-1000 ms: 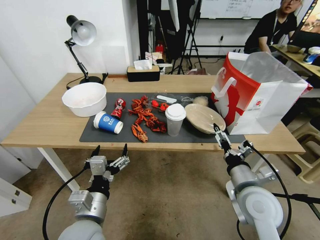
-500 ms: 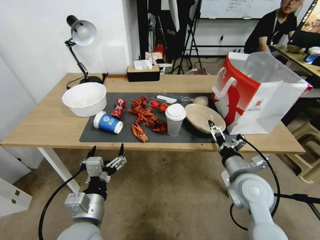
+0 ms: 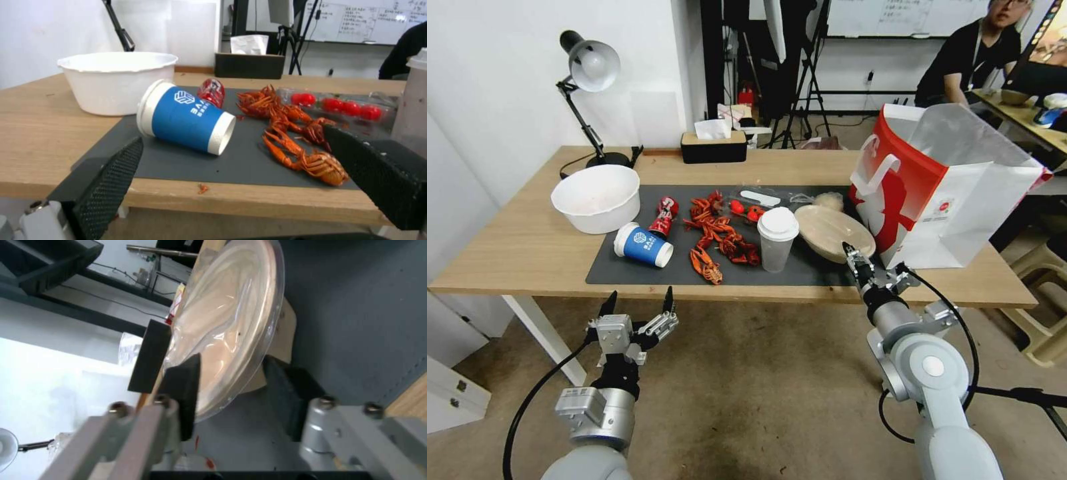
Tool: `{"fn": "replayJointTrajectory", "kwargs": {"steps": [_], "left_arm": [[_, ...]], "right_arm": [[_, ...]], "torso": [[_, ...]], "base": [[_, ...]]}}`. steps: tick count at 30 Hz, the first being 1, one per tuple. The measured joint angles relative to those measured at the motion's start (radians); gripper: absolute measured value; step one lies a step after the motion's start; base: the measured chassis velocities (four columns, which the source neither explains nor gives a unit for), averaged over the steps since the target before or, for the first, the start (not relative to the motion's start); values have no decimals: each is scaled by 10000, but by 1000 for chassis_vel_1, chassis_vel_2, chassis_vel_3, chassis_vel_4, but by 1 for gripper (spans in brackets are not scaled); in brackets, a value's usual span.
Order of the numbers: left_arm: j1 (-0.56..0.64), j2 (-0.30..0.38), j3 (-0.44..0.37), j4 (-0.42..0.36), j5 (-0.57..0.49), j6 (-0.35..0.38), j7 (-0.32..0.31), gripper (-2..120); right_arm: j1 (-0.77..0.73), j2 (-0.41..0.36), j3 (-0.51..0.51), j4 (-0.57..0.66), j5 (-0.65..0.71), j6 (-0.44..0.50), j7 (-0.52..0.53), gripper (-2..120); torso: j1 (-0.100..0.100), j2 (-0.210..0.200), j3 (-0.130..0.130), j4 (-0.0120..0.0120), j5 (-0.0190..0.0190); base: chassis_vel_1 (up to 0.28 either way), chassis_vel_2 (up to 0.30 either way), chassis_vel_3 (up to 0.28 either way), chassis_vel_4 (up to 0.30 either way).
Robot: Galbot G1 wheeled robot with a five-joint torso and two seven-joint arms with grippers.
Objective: Pick up the trash from the table and place it into the takeout bag.
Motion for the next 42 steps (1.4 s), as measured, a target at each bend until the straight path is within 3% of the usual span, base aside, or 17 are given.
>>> {"fn": "replayJointTrajectory", "kwargs": {"steps": [1,3,7,9,12,13,33,42], "left_arm": [[0,0,0,0,0,0,0,100],[-1,0,-25,1,-27,-40,-42,100],[3,-3,-35,1,-38,-47,-51,100],[10,-9,-35,1,-42,-47,-52,100],[13,-11,-35,1,-42,-47,-52,100],[15,-13,-35,1,-43,-47,-52,100],[38,-24,51,-69,-83,-295,-298,100],[54,-26,52,-104,-44,-494,-346,100]], "right_arm": [[0,0,0,0,0,0,0,34],[-14,0,25,9,-13,1,15,23],[-30,0,25,28,-14,1,15,17],[-37,5,26,40,-16,0,14,7],[-38,7,26,45,-16,0,12,7],[-40,12,26,52,-16,0,10,0],[-493,4,117,874,7,133,-369,0],[-1556,-510,130,2703,-2500,356,-587,0]], "torso": [[0,0,0,0,0],[0,0,0,-1,0],[0,0,0,0,0],[0,0,0,-1,0],[0,0,0,-1,0],[1,0,0,-1,0],[0,1,-1,0,0],[0,1,-1,0,0]], "base": [[0,0,0,0],[0,0,0,0],[0,0,0,0],[0,0,0,0],[0,0,0,0],[0,0,0,0],[0,0,0,0],[0,0,0,0]]}}
